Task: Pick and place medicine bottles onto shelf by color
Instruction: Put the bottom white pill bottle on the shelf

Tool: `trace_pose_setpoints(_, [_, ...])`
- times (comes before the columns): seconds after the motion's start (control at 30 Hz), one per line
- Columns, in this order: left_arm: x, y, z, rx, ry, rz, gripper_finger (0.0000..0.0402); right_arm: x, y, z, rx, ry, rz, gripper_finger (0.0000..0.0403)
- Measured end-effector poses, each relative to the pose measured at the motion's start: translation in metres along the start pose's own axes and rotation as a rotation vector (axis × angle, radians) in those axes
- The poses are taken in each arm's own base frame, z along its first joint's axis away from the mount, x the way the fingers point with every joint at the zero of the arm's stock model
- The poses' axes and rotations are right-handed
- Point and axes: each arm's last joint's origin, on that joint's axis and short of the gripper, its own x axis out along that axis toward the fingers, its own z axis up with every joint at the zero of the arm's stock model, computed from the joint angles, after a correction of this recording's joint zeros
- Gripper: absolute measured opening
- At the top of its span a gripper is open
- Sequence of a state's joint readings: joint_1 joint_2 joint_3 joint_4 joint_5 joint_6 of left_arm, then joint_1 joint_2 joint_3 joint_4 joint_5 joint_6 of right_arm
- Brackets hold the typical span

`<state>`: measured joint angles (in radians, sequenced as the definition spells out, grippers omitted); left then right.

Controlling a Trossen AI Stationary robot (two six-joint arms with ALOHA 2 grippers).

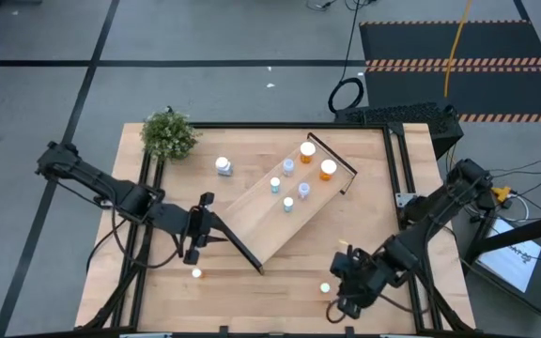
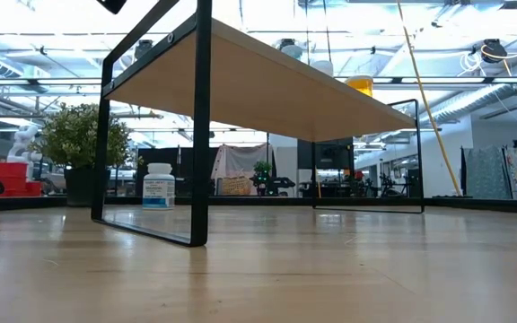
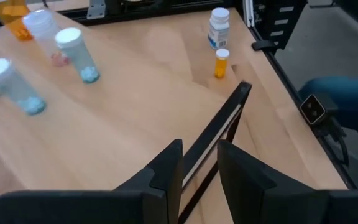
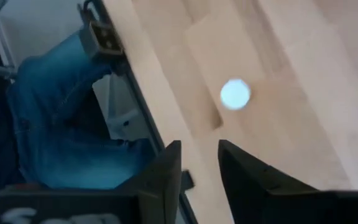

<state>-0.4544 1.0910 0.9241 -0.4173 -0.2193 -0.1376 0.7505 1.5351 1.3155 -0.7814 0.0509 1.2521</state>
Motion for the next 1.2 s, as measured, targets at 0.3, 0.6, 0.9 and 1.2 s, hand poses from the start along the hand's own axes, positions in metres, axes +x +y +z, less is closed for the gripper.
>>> trace_pose_setpoints(0.3, [0.019, -0.005, 0.004, -0.012, -0.03, -0.004, 0.0102, -0.002, -0.007, -0.026, -0.088, 0.099, -0.118, 0.0163])
trace_pose_setpoints(0.6, [0.028, -0.007, 0.005, -0.058, -0.041, -0.007, 0.0102, -0.005, -0.006, -0.045, -0.188, 0.076, -0.155, 0.0243])
trace_pose_setpoints(0.9, [0.027, -0.013, 0.004, -0.057, -0.045, -0.028, 0.0102, 0.001, -0.011, -0.054, -0.291, 0.057, -0.179, 0.0288])
trace_pose_setpoints(1.2, [0.023, -0.028, 0.002, -0.028, -0.044, -0.067, 0.0102, 0.029, -0.03, -0.063, -0.335, 0.134, -0.157, 0.0283])
